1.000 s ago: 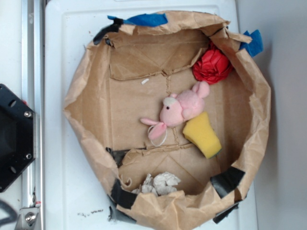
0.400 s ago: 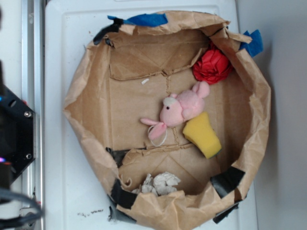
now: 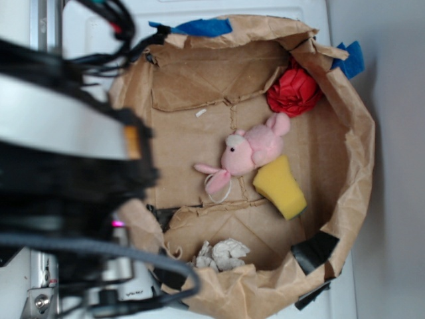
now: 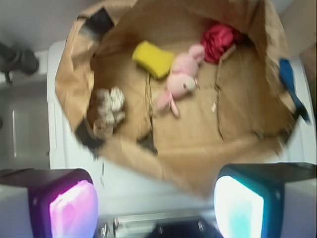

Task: Grab the pink bunny.

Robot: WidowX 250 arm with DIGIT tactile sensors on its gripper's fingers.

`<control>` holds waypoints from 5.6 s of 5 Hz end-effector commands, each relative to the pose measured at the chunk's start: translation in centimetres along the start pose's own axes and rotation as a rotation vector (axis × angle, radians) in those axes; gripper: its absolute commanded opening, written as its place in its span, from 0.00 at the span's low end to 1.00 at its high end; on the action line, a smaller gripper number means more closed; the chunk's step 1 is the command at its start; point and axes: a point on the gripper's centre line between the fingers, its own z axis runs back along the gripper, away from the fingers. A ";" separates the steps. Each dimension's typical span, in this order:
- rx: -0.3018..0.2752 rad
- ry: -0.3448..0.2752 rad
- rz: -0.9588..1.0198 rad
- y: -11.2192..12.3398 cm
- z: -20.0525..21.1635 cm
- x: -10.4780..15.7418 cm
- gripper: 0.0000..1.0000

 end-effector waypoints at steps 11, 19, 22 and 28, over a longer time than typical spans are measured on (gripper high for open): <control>0.001 -0.138 -0.073 1.4 -12.5 5.7 1.00; 0.036 -0.132 -0.023 3.7 -13.6 6.4 1.00; 0.103 -0.106 0.040 5.9 -15.9 8.0 1.00; 0.175 -0.075 0.021 3.7 -16.7 7.4 0.00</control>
